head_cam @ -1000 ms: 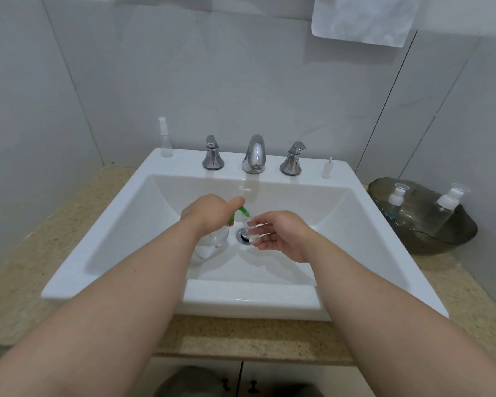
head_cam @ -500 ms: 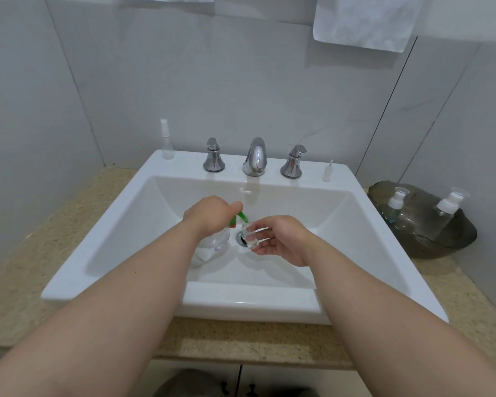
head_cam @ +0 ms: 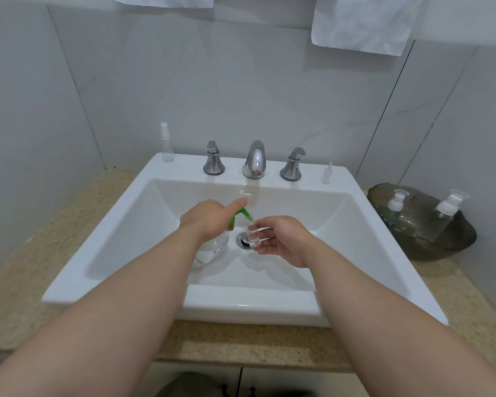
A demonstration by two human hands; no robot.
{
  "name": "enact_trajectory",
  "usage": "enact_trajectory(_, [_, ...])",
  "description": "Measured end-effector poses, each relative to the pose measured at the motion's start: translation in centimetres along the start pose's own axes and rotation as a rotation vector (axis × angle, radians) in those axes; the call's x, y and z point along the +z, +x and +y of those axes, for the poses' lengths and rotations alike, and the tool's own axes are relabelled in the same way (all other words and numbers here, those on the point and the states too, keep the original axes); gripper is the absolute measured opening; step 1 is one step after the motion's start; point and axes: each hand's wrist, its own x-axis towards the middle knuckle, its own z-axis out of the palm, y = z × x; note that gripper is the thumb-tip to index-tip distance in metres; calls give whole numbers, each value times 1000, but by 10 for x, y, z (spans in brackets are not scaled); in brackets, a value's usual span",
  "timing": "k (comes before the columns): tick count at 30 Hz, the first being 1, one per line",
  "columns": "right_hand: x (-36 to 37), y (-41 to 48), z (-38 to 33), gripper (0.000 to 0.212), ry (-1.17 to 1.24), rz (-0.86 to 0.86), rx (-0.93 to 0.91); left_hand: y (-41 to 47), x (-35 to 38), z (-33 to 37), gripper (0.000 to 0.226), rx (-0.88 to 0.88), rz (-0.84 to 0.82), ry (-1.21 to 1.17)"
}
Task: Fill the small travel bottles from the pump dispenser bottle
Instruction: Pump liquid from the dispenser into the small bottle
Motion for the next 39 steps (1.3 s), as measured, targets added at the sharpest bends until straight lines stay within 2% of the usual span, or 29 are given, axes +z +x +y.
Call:
enact_trajectory(23, [0,0,3,25,-58,-56,20,6,3,3,48,-2,-6,31])
enact_trajectory(29, [0,-1,3,26,-52,-64,26,4,3,3,47,1,-13,12])
enact_trajectory(32, [1,0,3,26,-51,-67,24,2,2,2,51,5,-4,23])
enact_trajectory(37, [-1,3,3,23,3,-23,4,-1,1,-2,82,37,1,5])
enact_trajectory(39, [-1,3,3,23,4,-27,0,-2,0,-1,86,46,-1,7])
